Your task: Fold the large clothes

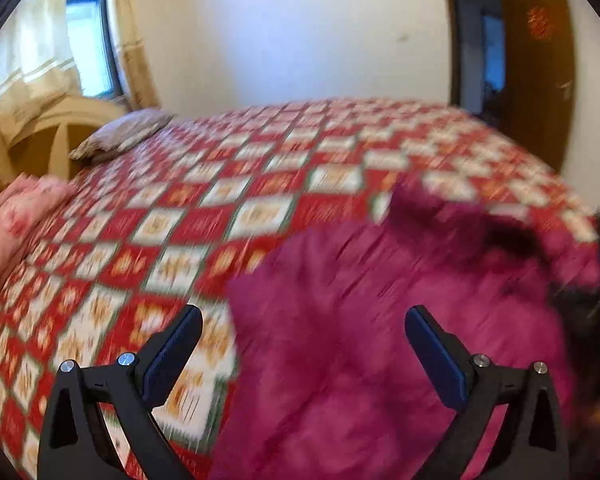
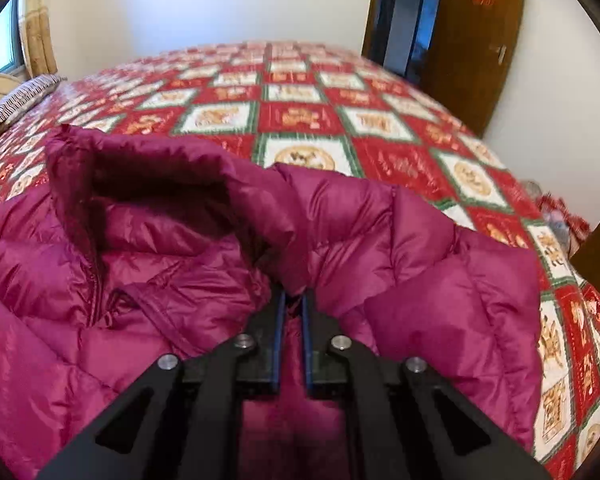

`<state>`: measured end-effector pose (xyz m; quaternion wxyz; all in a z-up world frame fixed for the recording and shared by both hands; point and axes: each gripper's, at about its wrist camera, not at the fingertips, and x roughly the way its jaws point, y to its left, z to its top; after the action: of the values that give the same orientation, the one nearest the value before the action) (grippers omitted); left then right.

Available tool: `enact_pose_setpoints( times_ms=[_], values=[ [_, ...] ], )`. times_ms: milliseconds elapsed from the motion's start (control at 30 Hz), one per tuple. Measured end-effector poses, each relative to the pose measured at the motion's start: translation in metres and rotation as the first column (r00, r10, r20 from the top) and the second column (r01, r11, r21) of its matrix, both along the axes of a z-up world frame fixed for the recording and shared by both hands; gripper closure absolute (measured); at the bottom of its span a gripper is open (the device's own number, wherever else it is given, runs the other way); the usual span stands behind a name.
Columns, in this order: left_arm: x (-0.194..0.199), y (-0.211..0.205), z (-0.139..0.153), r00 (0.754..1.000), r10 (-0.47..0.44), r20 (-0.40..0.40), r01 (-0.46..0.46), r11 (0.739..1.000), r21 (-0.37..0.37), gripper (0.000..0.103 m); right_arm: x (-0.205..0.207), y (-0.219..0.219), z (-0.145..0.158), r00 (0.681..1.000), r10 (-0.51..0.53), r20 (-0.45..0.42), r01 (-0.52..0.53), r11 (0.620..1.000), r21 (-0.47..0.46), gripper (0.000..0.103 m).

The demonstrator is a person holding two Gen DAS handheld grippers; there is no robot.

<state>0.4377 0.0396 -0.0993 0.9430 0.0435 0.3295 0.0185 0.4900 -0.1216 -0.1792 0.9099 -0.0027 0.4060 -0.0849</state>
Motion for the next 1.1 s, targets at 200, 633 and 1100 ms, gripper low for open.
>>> enact_pose_setpoints(
  times_ms=[200, 633, 1100],
  values=[
    [0.072, -0.081, 0.015, 0.984, -0.156, -0.085, 0.158, 0.987, 0.016, 0.001, -0.013, -0.021, 0.005, 0.997, -0.034, 0.076, 0.024, 0.991, 0.131, 0.093],
    [0.129, -0.107, -0.044, 0.966, 0.071, -0.247, -0.031, 0.986, 0.165, 0.08, -0.011, -0.024, 0.001, 0.996, -0.04, 0.085, 0.025, 0.985, 0.172, 0.093],
    [0.066, -0.021, -0.094, 0.943, 0.265, -0.201, -0.286, 0.955, -0.083, 0.08, -0.008, -0.02, 0.0, 0.997, -0.038, 0.064, 0.029, 0.99, 0.14, 0.091]
  ],
)
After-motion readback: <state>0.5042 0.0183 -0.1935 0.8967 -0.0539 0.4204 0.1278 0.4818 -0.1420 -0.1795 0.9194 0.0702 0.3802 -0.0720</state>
